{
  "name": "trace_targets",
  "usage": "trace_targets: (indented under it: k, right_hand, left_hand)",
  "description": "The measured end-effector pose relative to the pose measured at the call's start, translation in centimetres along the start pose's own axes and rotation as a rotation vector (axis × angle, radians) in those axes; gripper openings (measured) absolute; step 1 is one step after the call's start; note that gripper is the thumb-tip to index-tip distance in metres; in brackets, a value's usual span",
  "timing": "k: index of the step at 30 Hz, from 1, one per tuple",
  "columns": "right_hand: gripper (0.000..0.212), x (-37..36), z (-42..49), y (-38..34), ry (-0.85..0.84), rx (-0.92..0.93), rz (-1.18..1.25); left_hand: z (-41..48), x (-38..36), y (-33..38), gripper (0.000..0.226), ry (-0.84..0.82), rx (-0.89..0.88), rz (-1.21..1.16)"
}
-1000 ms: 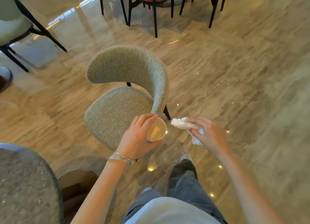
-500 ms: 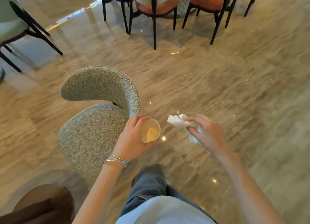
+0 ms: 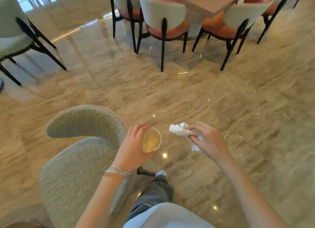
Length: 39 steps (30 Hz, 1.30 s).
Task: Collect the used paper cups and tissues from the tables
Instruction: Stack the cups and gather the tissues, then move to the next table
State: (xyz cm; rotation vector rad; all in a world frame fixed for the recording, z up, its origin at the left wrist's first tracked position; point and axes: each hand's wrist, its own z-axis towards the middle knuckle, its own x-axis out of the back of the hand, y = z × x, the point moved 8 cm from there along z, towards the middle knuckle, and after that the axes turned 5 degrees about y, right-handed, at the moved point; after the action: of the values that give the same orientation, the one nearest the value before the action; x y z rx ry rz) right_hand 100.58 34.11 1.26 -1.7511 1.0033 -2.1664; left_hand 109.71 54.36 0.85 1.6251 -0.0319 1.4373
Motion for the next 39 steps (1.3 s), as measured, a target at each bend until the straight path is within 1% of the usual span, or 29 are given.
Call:
trace_targets:
  k: [4,7,13,17,21,24,29,33,39]
  right_hand:
    - [0.026,1.0,7.4,-0.4,0.049,0.059,0.001]
    - [0.028,0.7,11.0,-0.7,0.05,0.086,0.018]
    - [0.025,-3.3,17.2,0.2,-0.106,0.099,0.034]
    - [0.024,-5.4,22.6,0.9,-0.211,0.126,0.037]
    - [0.023,-5.7,30.5,0.6,-0.262,0.198,0.028]
    - [0.022,-5.4,37.2,-0.3,-0.266,0.243,0.05]
    - [0.021,-6.2,46.2,-2.7,-0.335,0.374,0.058]
    - [0.021,-8.6,49.9,-5.0,-0.4,0.444,0.075]
    - [0.022,-14.7,52.5,-8.3,-0.519,0.491,0.067]
  left_hand:
    - [6.4,1.0,-0.7,0.077,0.047,-0.032,0.038]
    - [9.3,1.2,-1.9,0.077,0.064,0.001,0.044]
    - [12.7,0.7,-6.0,0.077,0.102,0.162,0.02]
    - [16.1,-0.1,-8.5,0.076,0.098,0.242,0.051]
    - [20.8,0.6,-10.4,0.075,0.147,0.335,0.069]
    - [25.0,1.8,-11.4,0.076,0.201,0.385,0.077]
    - [30.2,4.1,-13.0,0.076,0.302,0.464,0.093]
    - [31.0,6.0,-15.6,0.077,0.389,0.568,0.108]
    - [31.6,7.5,-20.5,0.078,0.415,0.654,0.121]
